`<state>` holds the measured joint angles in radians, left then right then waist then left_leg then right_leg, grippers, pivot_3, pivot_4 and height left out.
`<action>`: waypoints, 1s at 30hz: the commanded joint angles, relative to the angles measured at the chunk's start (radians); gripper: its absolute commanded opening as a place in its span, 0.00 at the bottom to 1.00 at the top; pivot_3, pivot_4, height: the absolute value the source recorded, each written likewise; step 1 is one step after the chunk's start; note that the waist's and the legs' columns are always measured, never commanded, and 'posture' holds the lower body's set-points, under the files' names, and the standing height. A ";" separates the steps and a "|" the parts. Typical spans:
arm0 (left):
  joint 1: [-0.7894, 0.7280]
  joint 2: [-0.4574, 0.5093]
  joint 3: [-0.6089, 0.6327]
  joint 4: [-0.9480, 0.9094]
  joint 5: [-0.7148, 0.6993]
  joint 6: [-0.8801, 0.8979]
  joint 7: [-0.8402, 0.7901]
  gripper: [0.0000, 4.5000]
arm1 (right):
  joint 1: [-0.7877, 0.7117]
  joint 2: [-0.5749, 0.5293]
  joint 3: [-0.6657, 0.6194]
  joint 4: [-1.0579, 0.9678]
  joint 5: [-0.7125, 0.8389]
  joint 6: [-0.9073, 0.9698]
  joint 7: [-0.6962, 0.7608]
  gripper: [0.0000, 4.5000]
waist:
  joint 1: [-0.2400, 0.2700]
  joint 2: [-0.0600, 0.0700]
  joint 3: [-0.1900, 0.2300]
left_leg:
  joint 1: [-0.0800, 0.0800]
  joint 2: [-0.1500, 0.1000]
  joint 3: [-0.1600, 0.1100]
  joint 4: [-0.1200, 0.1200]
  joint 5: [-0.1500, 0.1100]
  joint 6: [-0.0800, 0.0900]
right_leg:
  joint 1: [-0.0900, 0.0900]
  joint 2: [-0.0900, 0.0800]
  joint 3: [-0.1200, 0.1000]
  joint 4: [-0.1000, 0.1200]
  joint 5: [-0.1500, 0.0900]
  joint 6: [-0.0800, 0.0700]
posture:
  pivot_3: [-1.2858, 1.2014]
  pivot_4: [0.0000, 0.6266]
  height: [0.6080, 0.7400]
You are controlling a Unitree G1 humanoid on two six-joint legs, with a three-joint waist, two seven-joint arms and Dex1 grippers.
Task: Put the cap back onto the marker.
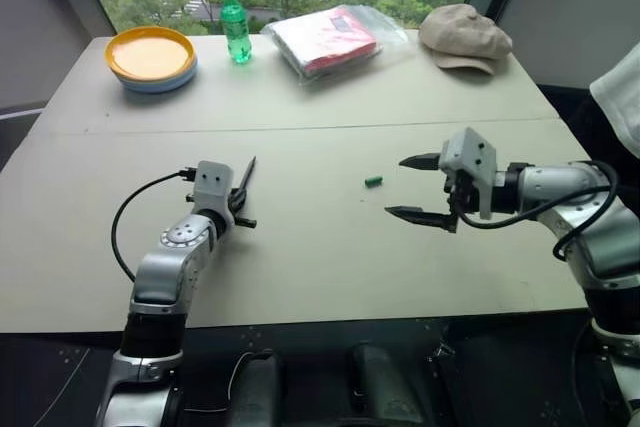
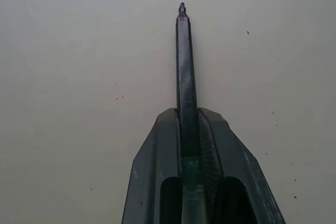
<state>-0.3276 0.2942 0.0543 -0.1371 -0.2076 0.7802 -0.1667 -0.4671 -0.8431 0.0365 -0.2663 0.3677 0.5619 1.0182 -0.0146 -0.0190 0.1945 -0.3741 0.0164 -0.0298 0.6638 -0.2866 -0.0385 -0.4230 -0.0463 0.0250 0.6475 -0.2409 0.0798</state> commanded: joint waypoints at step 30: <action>0.102 0.443 0.156 -0.208 -0.281 -0.126 -0.629 0.01 | -0.463 0.312 0.113 1.066 -0.175 -0.463 0.211 1.00 | -0.003 -0.001 0.002 | -0.002 0.000 0.001 -0.001 0.000 0.000 | -0.002 -0.001 0.000 -0.001 0.000 0.000 | 0.52 0.24 1.00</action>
<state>-0.2262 0.7129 0.1628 -0.2914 -0.4602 0.6510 -0.7876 -0.8984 -0.5428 0.1540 0.7179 0.2150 0.1627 1.2144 -0.0175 -0.0196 0.1960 -0.3762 0.0166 -0.0289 0.6632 -0.2866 -0.0386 -0.4246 -0.0472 0.0246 0.6461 -0.2409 0.0794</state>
